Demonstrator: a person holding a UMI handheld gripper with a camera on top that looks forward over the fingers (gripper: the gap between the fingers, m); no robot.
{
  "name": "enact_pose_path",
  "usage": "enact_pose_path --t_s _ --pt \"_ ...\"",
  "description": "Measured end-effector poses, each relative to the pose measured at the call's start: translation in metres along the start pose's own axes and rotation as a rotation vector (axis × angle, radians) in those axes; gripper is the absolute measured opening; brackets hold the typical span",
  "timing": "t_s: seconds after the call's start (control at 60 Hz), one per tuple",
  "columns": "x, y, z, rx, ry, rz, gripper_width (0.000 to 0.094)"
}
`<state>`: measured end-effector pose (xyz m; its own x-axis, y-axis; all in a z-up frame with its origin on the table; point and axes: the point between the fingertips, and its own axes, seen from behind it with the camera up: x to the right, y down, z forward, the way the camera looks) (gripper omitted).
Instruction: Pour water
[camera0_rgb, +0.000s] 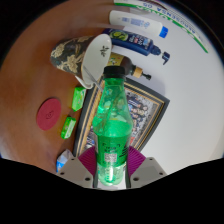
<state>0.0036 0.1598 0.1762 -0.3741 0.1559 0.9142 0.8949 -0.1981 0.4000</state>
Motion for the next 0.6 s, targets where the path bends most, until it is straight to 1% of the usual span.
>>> enact_pose_path --t_s 0.133,0.317,0.4,0.5,0.6 --pt "0.001 0.001 -0.005 0.017 -0.075 0.254 0.0364" --pt "0.017 -0.013 -0.018 0.082 -0.158 0.758 0.0365" --pt "0.015 -0.028 -0.022 0.14 -0.239 1.018 0.0366" --pt "0.007 -0.043 -0.022 0.169 -0.328 1.313 0.0365" --pt "0.0 -0.052 -0.017 0.207 -0.386 1.541 0.0364"
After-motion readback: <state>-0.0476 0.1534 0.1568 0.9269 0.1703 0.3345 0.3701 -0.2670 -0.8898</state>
